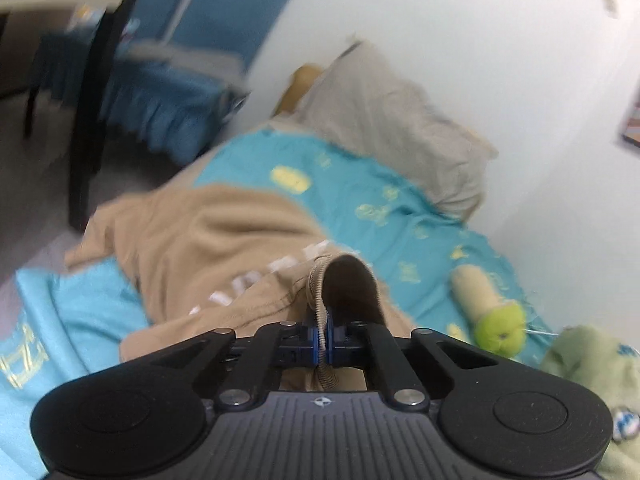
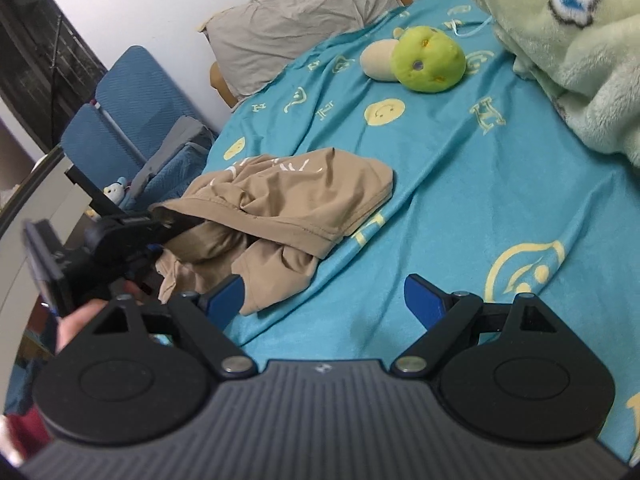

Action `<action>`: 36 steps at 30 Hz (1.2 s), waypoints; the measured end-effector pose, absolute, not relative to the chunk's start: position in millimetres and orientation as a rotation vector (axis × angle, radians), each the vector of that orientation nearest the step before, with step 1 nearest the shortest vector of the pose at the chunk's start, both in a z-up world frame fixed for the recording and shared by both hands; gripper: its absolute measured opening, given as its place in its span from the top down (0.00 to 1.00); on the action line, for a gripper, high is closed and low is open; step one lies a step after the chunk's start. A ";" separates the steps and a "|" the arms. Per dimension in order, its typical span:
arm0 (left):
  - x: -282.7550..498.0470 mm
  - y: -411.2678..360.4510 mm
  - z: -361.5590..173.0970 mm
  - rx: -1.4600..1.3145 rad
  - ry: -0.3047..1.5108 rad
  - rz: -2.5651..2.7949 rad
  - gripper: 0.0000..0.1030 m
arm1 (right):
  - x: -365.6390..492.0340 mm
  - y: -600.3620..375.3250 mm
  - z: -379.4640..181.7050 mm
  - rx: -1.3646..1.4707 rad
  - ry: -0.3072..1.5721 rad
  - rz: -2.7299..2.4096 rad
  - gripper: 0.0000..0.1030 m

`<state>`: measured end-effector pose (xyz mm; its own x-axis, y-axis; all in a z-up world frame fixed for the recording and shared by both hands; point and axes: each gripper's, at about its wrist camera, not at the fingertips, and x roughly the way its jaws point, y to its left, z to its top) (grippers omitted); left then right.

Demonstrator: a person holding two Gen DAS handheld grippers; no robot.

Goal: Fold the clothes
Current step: 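Grasp the tan T-shirt fabric with the left tool and lift, then grasp another edge of the T-shirt with the right tool while the left tool holds it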

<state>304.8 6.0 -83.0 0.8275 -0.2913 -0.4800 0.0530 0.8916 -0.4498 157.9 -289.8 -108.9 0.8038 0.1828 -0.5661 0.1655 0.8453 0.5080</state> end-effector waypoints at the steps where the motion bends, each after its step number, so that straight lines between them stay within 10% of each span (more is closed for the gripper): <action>1: 292.8 3.2 -72.4 -0.411 0.546 -0.214 0.96 | 156.8 -290.4 -108.8 0.569 0.642 0.005 0.14; 14: 91.5 -9.9 33.0 -0.186 0.260 -0.463 0.97 | 136.3 -259.2 -88.0 0.411 0.523 0.134 0.14; 36: 93.9 60.9 -41.3 -0.381 0.327 -0.359 0.97 | 153.3 -212.0 -123.0 0.279 0.734 0.070 0.15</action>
